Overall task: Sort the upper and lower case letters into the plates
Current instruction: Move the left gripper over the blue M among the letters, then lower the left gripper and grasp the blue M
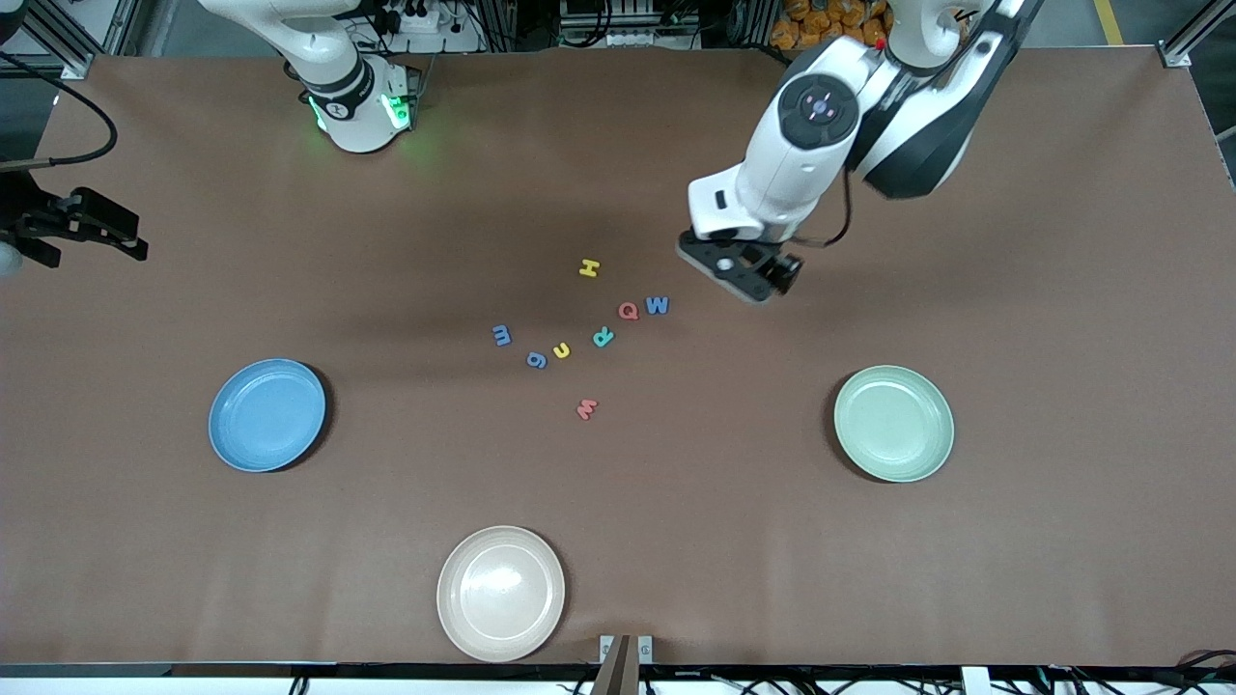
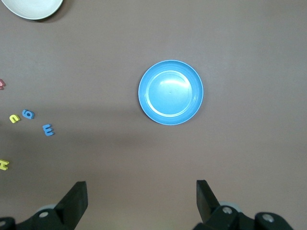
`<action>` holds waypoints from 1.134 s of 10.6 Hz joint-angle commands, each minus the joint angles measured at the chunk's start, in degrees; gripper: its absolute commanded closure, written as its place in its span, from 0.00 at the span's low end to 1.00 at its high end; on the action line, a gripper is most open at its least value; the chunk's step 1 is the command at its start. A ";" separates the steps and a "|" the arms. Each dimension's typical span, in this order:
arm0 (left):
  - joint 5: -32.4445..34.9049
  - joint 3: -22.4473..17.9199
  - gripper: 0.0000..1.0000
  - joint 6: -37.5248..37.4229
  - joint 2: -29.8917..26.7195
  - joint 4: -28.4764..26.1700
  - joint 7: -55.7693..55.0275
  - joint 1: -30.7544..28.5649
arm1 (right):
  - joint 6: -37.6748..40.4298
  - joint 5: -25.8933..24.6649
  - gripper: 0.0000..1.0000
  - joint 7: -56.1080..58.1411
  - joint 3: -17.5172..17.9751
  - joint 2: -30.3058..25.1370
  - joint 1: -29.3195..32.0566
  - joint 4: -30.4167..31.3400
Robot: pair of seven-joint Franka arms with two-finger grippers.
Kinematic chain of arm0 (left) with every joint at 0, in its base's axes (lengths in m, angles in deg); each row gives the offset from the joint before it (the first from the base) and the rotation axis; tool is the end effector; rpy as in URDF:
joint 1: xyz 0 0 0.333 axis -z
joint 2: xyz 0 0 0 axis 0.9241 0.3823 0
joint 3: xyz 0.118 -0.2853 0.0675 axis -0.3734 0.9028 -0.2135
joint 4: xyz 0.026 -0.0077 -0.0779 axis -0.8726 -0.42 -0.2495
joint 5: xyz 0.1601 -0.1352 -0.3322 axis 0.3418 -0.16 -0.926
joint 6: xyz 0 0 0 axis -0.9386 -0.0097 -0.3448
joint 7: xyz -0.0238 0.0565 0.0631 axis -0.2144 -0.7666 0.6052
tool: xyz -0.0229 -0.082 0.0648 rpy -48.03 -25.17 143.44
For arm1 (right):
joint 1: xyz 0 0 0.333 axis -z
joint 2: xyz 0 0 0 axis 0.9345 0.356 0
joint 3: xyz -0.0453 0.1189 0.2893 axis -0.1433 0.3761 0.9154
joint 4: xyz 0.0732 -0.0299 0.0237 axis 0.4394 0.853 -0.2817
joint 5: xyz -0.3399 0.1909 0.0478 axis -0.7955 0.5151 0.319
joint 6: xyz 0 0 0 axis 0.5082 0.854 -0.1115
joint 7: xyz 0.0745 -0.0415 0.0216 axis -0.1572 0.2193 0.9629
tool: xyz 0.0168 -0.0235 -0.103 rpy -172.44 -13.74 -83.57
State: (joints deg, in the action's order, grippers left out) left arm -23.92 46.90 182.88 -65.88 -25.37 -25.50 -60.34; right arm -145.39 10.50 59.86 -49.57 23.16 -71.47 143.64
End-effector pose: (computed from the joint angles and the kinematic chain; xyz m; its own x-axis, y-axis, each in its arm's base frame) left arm 0.4729 -0.3696 0.3985 0.7015 -0.7106 0.0546 -0.7121 -0.6959 0.0926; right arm 0.5477 -0.0274 0.6236 0.9968 0.0754 -0.0259 0.0753 -0.9972 -0.0034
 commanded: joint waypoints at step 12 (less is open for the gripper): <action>23.82 0.68 0.11 23.16 19.22 -5.62 9.82 9.43 | -1.04 -0.23 0.00 0.05 0.32 -0.30 -0.48 1.18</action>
State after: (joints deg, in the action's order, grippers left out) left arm -3.00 47.49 205.38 -47.92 -31.67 -14.39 -51.06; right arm -146.27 10.50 59.86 -49.29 23.22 -71.90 144.16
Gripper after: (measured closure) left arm 0.097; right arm 0.000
